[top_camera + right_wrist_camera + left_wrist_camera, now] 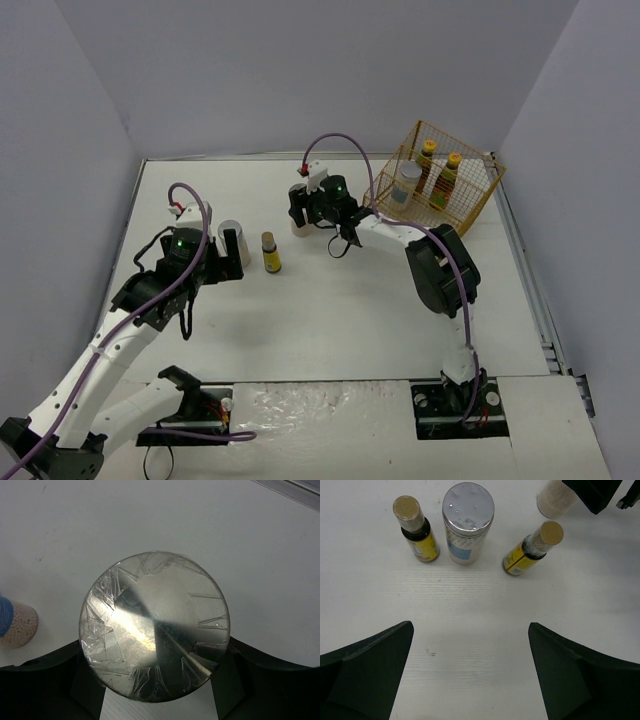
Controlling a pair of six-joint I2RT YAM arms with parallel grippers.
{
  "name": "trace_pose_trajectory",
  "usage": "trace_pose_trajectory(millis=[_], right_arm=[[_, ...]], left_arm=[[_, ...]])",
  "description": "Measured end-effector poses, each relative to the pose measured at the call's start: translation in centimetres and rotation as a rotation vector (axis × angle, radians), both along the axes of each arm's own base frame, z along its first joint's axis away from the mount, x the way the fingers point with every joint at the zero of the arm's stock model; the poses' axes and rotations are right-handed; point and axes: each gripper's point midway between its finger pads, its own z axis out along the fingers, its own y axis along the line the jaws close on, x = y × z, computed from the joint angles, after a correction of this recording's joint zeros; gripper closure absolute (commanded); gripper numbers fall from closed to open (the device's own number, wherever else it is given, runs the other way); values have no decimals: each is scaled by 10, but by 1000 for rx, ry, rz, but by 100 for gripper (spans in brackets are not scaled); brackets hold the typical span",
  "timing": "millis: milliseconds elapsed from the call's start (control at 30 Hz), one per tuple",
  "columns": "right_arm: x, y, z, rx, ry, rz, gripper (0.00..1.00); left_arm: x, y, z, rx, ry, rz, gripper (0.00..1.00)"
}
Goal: Organize the condiment bottles
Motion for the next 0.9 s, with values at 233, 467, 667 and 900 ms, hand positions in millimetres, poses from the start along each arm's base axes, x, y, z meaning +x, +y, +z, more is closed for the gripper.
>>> trace_pose_trajectory(millis=[233,467,667,900], right_arm=[[-10,-9,1,-10,-9,-1,100],[-39,-37,38,-35,5,-31,100],[-51,-80,142,45,-130,-125,100],[-41,-216,228,87,-270,-494,100]], left_arm=[[1,-1,-2,3,5,-1,3],[4,-2,-5,11,16,-3,3],[7,-4,-8,17,22,-5,3],[13,-7,-8,21,30,-5,3]])
